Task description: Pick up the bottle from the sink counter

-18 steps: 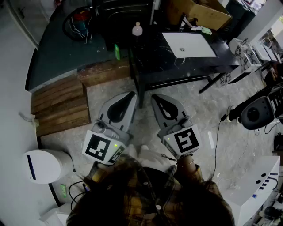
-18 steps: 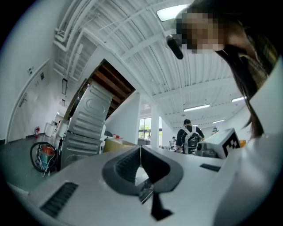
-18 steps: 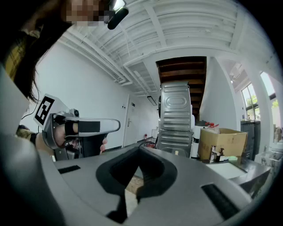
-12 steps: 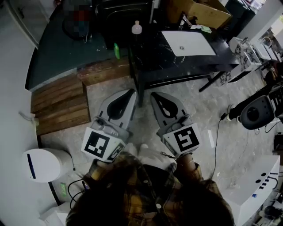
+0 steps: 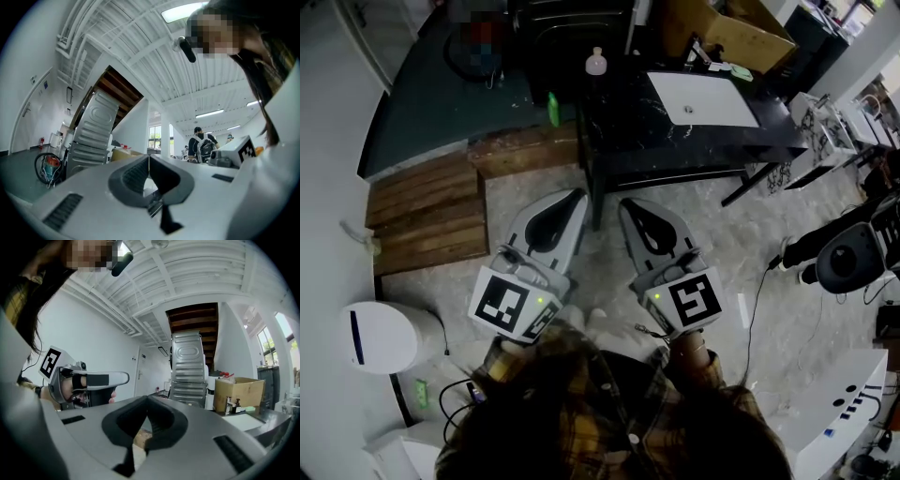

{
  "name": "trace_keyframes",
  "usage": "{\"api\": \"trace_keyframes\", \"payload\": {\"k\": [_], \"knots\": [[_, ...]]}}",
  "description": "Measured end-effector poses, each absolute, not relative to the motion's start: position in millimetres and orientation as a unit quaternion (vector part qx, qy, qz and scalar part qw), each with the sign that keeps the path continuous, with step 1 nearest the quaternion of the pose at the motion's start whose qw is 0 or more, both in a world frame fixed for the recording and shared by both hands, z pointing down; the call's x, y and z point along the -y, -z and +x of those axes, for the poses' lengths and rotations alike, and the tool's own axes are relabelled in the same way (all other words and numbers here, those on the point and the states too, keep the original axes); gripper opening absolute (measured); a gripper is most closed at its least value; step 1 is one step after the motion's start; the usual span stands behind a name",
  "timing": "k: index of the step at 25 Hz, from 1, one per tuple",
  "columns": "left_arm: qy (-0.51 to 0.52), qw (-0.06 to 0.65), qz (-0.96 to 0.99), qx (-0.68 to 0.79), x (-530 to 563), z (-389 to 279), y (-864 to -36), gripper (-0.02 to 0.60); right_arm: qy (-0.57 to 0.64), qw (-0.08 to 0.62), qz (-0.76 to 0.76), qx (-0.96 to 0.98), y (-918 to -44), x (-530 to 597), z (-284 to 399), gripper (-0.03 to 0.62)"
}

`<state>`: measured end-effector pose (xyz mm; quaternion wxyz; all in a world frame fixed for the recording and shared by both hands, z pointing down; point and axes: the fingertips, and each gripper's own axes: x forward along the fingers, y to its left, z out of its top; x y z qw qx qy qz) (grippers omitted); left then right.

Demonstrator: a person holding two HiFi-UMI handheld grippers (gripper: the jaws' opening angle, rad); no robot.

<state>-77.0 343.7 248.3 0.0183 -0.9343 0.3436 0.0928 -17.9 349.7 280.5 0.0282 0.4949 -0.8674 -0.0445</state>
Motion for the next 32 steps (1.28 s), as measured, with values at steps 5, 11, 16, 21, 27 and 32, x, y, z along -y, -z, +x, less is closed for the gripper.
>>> {"api": "trace_keyframes", "payload": {"k": [5,11,16,21,27,32], "knots": [[-0.093,0.021,-0.928,-0.36,-360,-76,-252,0.021,0.045,0.026,0.48,0.876,-285,-366,-14,0.015],[-0.085,0.025,-0.923,-0.375,-359,-78,-254,0.021,0.038,0.011,0.473,0.88,-288,-364,-9,0.015],[-0.086,0.02,-0.923,-0.374,-339,-82,-257,0.021,0.03,0.012,0.477,0.878,-293,-344,-10,0.015],[-0.088,0.016,-0.928,-0.363,-295,-82,-261,0.021,0.025,0.014,0.488,0.872,-298,-303,-11,0.015],[-0.089,0.015,-0.934,-0.346,-213,-88,-256,0.021,0.026,0.019,0.502,0.864,-293,-225,-19,0.015],[-0.09,0.016,-0.94,-0.329,-149,-96,-250,0.021,0.034,0.017,0.516,0.856,-282,-162,-30,0.015]]}}
